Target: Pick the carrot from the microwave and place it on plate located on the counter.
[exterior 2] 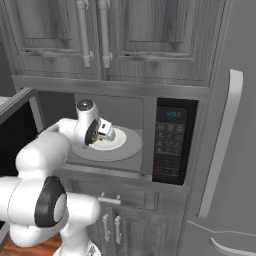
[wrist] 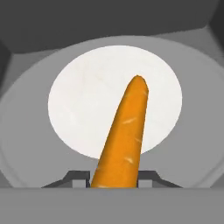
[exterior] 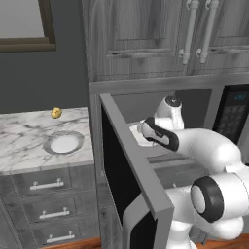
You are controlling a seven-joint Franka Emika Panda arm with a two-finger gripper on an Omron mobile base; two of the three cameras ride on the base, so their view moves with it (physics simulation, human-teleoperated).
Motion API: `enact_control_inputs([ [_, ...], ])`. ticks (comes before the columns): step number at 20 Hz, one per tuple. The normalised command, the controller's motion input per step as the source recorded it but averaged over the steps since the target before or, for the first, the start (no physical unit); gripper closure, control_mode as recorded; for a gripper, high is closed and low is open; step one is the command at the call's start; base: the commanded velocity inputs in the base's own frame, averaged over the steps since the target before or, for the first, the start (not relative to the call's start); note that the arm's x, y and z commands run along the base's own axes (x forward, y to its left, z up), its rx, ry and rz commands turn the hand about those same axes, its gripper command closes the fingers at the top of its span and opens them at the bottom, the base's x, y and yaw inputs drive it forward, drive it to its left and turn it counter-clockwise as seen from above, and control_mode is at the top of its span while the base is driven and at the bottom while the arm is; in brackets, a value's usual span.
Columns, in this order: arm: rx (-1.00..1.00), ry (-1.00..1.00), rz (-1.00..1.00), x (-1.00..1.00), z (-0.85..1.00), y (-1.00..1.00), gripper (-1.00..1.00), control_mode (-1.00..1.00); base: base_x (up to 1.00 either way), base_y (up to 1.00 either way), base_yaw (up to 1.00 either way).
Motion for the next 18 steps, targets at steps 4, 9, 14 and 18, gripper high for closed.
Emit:
enact_control_inputs([
  [4,-0.02,-0.05,0.11,-1.0,0.15,0.0,1.0,-1.0,0.0,0.0,0.0],
  [9,-0.02,-0.11,0.03,-0.97,0.32,0.0,1.0,-1.0,0.0,0.0,0.0],
  [14,-0.02,-0.02,0.09,-0.83,0.56,-0.25,1.0,-1.0,0.0,0.0,0.0],
  [18,-0.06,0.0,0.07,-0.73,0.58,-0.29,1.0,-1.0,0.0,0.0,0.0],
])
